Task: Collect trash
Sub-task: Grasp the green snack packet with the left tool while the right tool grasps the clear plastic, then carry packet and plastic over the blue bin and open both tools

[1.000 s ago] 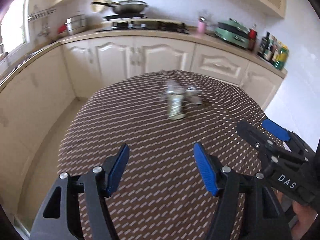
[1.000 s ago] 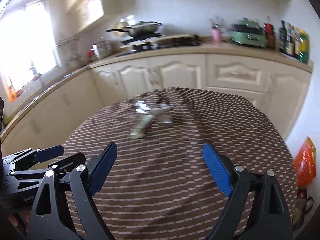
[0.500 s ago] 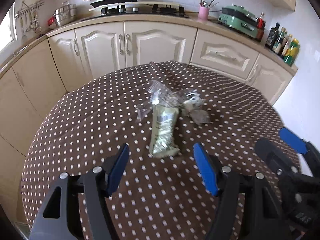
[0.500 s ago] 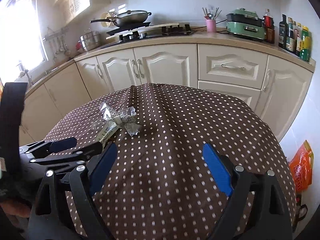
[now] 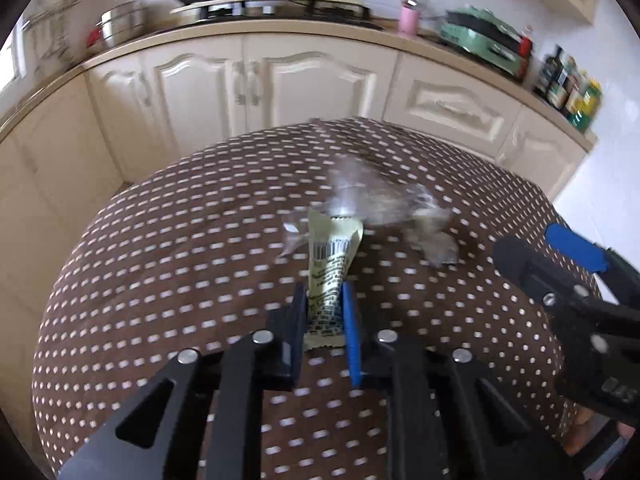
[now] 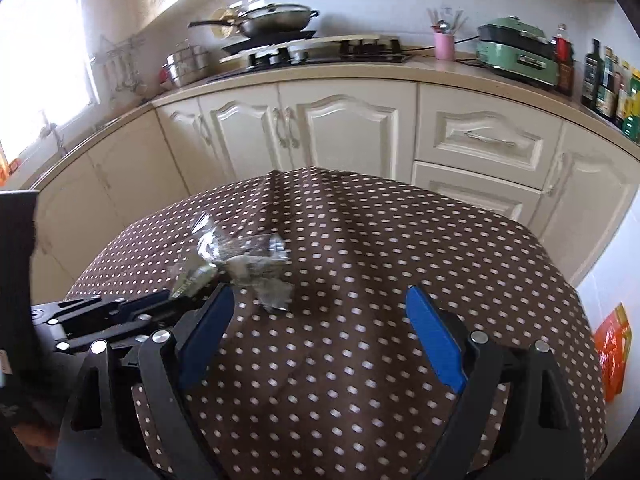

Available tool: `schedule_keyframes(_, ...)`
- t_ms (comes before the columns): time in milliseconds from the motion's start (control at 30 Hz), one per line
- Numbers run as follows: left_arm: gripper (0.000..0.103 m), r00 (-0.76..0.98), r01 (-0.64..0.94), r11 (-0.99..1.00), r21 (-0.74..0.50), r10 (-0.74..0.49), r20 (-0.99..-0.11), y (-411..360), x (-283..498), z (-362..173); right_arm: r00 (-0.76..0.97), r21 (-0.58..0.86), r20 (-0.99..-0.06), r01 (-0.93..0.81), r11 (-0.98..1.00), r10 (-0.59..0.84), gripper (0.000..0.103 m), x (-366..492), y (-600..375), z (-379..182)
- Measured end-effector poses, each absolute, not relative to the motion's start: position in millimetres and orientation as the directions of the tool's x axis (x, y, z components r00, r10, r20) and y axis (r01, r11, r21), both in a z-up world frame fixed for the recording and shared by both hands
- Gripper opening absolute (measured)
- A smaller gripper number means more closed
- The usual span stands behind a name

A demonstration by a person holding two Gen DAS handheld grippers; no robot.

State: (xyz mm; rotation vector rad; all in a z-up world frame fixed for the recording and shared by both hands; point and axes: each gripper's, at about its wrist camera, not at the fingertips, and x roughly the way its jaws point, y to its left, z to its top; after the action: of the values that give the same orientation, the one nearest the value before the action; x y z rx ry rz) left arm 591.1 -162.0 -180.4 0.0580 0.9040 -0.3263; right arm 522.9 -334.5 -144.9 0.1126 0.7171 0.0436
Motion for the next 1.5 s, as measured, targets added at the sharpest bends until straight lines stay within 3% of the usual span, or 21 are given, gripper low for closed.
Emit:
schedule_keyframes(400,0.015,0.617,0.176,0.973,-0.149,-0.227,-0.754,-94,580,-169,0.678,0.034,-0.723,-0.153,0.988,0.130,0.085,577,-272,-164)
schedule_keyframes(433,0.015,0.616,0.171,0.973,-0.154,-0.228,-0.754,-90,578,-169,0.676,0.035,-0.725,-0.158,0.987,0.134,0.077,579,-271,-164)
schedule_keyframes(467,0.015,0.614,0.166,0.973,-0.158,-0.228,-0.756,-87,577,-168,0.672,0.041,-0.727,-0.162,0.986,0.141,0.060,581,-270,-165)
schedule_keyframes(533,0.015,0.615,0.165,0.973,-0.163,-0.230,-0.754,-82,569,-167,0.658,0.042,-0.740,-0.166,0.985,0.142,0.040,585,-269,-166)
schedule_keyframes(767,0.015,0.630,0.138,0.964,-0.227,-0.262,-0.731,-48,548,-156,0.691,0.052,-0.707,-0.162,0.985,0.151,0.040,559,-263,-149)
schedule_keyframes(1033,0.015,0.680,0.058,0.962,-0.266,-0.233,-0.695,16,491,-133,0.714,0.124,-0.632,-0.288,0.949,0.300,0.040,499,-197,-110)
schedule_keyframes(1500,0.015,0.736,-0.220,0.949,-0.228,0.008,-0.677,195,330,-112,0.550,0.192,-0.589,-0.617,0.763,0.592,0.040,405,14,-93)
